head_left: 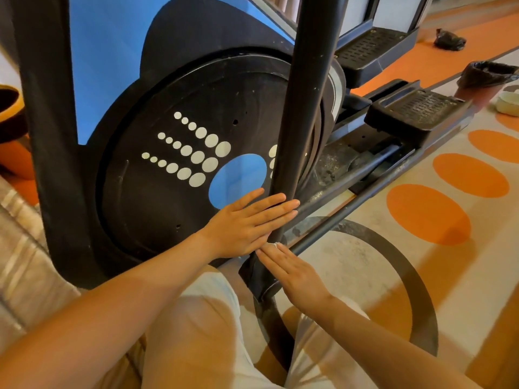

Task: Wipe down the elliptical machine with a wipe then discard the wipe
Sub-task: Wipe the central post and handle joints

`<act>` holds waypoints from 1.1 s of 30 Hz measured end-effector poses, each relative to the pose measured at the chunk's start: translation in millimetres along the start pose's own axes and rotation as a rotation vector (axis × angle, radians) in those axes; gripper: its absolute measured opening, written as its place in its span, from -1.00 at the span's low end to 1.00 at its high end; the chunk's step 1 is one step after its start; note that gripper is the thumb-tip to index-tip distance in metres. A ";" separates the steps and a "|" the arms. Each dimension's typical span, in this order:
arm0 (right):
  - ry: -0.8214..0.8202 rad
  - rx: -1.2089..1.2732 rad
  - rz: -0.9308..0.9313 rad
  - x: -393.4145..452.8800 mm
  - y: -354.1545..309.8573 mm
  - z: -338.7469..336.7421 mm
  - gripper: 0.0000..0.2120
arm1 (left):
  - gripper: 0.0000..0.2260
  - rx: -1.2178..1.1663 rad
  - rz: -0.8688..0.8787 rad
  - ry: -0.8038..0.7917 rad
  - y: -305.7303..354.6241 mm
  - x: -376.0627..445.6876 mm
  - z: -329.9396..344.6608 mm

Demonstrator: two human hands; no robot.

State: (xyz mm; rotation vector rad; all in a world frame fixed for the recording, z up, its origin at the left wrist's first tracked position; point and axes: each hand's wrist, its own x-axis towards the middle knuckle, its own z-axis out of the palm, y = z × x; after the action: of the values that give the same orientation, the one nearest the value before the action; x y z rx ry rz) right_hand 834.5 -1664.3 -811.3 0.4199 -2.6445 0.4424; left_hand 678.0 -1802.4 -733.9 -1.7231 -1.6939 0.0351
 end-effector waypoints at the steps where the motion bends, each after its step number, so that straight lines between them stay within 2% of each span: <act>1: 0.005 0.006 0.007 -0.8 -0.8 1.8 -0.14 | -0.49 0.000 0.007 -0.005 0.7 -3.6 3.1; 4: 0.013 0.001 0.035 -6.2 0.3 10.3 -0.04 | -0.47 -0.016 0.018 -0.019 -0.1 -10.8 9.7; 9: 0.020 -0.113 -0.013 -14.5 8.4 9.3 -0.30 | -0.50 -0.078 -0.006 -0.015 -1.4 -13.7 8.6; 14: 0.063 -0.185 -0.051 -12.5 4.9 19.9 -0.36 | -0.53 -0.117 -0.049 -0.019 2.0 -14.8 9.2; 18: 0.088 -0.170 -0.038 -6.1 -3.2 29.3 -0.57 | -0.56 -0.135 -0.069 0.000 5.0 -14.5 10.0; 23: 0.177 -0.188 -0.032 -3.1 -6.3 35.5 -0.67 | -0.51 -0.154 -0.080 0.021 6.9 -15.1 12.8; 28: 0.238 -0.100 -0.021 -9.4 -1.7 34.0 -0.54 | -0.51 -0.187 -0.084 0.015 6.8 -15.0 13.2; 31: 0.195 -0.031 -0.002 -13.4 0.1 29.4 -0.37 | -0.50 -0.192 -0.090 0.020 7.0 -14.7 13.7; 33: 0.171 0.006 0.002 -15.8 3.7 25.2 -0.39 | -0.50 -0.200 -0.096 0.024 7.8 -14.4 14.0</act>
State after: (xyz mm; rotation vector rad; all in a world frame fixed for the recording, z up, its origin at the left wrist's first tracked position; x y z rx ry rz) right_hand 837.9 -1666.8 -841.0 0.3648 -2.4786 0.4655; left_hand 676.0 -1807.9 -754.6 -1.7749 -1.8111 -0.2042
